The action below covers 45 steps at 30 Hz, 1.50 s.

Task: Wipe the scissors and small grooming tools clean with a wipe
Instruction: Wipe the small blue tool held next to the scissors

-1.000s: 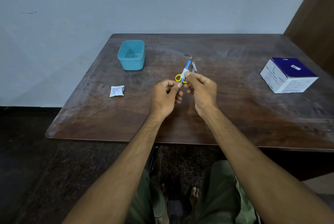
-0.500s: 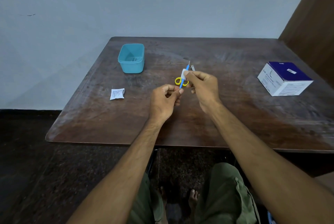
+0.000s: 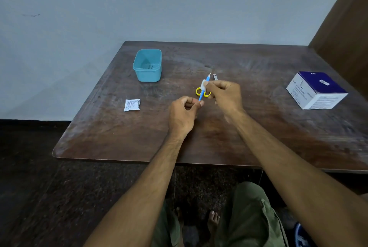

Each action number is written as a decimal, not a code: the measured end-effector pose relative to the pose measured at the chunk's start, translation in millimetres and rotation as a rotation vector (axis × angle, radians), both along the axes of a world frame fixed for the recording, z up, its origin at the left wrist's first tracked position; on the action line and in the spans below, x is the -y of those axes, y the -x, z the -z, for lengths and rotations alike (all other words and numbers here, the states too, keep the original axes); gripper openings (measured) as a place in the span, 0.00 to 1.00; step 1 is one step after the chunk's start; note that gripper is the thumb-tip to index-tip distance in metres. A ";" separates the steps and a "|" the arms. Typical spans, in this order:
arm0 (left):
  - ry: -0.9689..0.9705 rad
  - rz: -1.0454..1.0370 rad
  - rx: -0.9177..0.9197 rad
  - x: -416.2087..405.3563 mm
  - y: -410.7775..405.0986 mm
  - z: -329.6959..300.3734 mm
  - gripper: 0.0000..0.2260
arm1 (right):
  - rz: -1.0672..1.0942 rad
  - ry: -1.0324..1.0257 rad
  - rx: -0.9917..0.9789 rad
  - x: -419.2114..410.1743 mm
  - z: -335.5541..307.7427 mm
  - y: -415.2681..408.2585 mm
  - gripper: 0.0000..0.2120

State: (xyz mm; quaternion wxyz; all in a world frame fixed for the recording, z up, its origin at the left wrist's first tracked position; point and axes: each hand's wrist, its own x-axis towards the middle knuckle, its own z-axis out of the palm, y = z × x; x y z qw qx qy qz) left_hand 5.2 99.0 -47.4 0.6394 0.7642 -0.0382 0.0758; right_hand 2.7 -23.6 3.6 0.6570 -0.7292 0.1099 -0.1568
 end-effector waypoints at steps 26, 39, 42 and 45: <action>-0.062 -0.009 0.143 -3.0 2.0 10.1 0.06 | -0.147 -0.141 -0.072 -2.1 27.4 1.6 0.04; -0.120 0.022 0.146 -1.2 2.2 11.4 0.08 | -0.161 -0.197 -0.050 2.8 25.6 -3.3 0.10; -0.129 0.042 0.143 -0.4 3.1 11.0 0.09 | -0.154 -0.253 -0.015 6.7 22.3 -5.6 0.07; -0.134 0.062 0.128 0.7 3.4 10.5 0.09 | -0.141 -0.329 0.045 9.6 15.7 -12.9 0.05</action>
